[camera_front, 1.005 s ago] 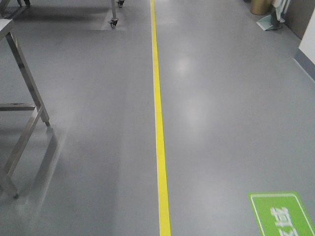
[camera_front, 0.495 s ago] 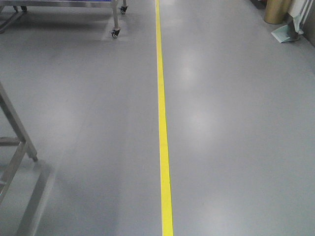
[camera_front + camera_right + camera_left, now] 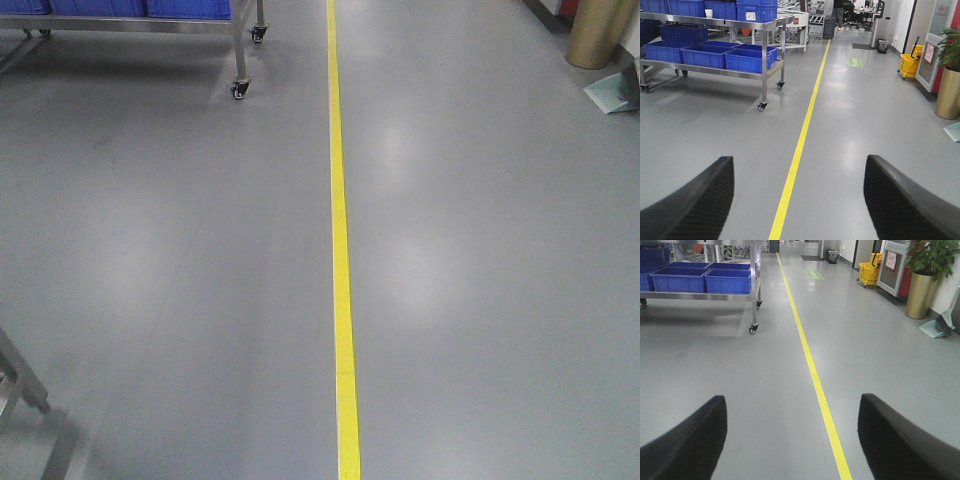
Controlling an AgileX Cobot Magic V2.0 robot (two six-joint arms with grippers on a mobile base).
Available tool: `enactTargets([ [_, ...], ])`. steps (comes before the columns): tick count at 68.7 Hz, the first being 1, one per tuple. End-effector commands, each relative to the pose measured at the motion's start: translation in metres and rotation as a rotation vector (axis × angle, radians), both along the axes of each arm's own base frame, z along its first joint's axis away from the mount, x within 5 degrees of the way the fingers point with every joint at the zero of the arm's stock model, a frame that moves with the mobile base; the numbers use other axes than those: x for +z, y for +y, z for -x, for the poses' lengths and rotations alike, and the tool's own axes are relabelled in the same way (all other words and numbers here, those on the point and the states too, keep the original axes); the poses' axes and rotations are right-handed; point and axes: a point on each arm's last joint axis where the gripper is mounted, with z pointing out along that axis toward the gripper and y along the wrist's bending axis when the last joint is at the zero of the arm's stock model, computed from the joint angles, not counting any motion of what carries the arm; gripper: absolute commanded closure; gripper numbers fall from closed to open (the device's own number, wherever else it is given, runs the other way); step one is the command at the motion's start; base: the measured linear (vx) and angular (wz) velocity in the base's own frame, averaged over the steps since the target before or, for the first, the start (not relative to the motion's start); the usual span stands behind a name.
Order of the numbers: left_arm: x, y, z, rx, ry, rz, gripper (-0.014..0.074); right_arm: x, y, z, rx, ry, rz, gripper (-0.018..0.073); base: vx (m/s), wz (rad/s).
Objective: Move and align brake pads A on conveyor
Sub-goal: 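Drive along the yellow floor line with both grippers empty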
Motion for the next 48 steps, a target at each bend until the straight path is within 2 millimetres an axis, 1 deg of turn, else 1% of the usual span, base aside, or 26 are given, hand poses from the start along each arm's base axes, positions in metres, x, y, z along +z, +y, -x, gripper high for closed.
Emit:
enactTargets([
  [1, 0.0135, -0.0016, -0.0005, -0.019, -0.078, 0.010, 0.0062, 0.0145, 0.0002, 0.0002, 0.003, -0.089, 0.003, 0.0034, 0.59, 0.05],
  [29, 0.0136, -0.0016, -0.0005, -0.019, -0.079, 0.010, 0.0062, 0.0145, 0.0002, 0.0002, 0.003, -0.089, 0.003, 0.0034, 0.55, 0.10],
  [48, 0.0136, -0.0016, -0.0005, -0.019, -0.079, 0.010, 0.0062, 0.0145, 0.0002, 0.0002, 0.003, -0.089, 0.003, 0.0034, 0.48, 0.28],
])
